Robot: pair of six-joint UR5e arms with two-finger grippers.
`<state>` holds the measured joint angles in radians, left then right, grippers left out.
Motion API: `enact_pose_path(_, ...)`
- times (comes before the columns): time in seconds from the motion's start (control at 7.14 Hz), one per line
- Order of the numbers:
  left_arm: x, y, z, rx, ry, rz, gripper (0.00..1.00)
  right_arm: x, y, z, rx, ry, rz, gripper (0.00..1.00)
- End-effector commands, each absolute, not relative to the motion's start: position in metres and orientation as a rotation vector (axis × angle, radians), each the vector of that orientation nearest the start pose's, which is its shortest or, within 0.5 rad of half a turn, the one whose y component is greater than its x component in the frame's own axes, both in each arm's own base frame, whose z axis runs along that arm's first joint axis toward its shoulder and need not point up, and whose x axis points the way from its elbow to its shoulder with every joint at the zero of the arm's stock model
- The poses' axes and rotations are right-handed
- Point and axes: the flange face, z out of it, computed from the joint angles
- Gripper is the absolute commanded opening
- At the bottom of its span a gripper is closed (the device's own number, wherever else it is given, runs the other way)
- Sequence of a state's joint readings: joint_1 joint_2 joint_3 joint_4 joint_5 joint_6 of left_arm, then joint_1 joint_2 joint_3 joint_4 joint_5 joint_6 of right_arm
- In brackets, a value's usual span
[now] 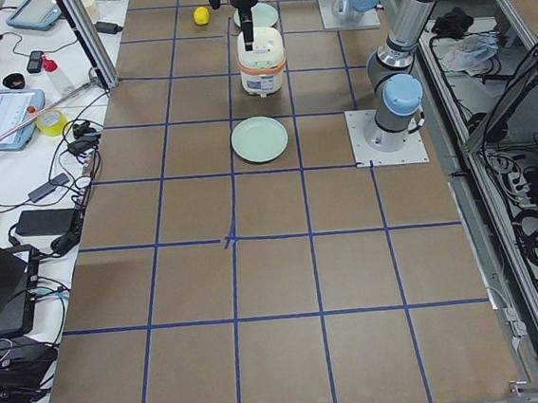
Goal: Press rice cooker button
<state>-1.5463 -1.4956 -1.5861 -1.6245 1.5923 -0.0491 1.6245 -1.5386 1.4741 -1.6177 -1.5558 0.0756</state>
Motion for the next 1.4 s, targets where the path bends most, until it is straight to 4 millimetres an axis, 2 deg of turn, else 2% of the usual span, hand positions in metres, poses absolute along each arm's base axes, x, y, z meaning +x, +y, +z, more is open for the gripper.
enact_pose_path(0.0, -0.1198, -0.4630, 0.5108, -0.115, 3.118, -0.010, 1.00, 0.1627, -0.5071, 0.5245, -0.002, 3.111, -0.170, 1.00)
enact_pose_path(0.98, -0.1198, -0.4630, 0.5108, -0.115, 3.118, -0.010, 1.00, 0.1649, -0.5059, 0.5233, -0.006, 3.113, -0.161, 1.00)
enact_pose_path(1.12, -0.1198, -0.4630, 0.5108, -0.117, 3.118, -0.010, 1.00, 0.1676, -0.5049, 0.5218, 0.005, 3.108, -0.155, 0.79)
enact_pose_path(1.26, -0.1198, -0.4630, 0.5108, -0.115, 3.118, -0.010, 1.00, 0.1707, -0.5030, 0.5214, -0.002, 3.108, -0.150, 0.39)
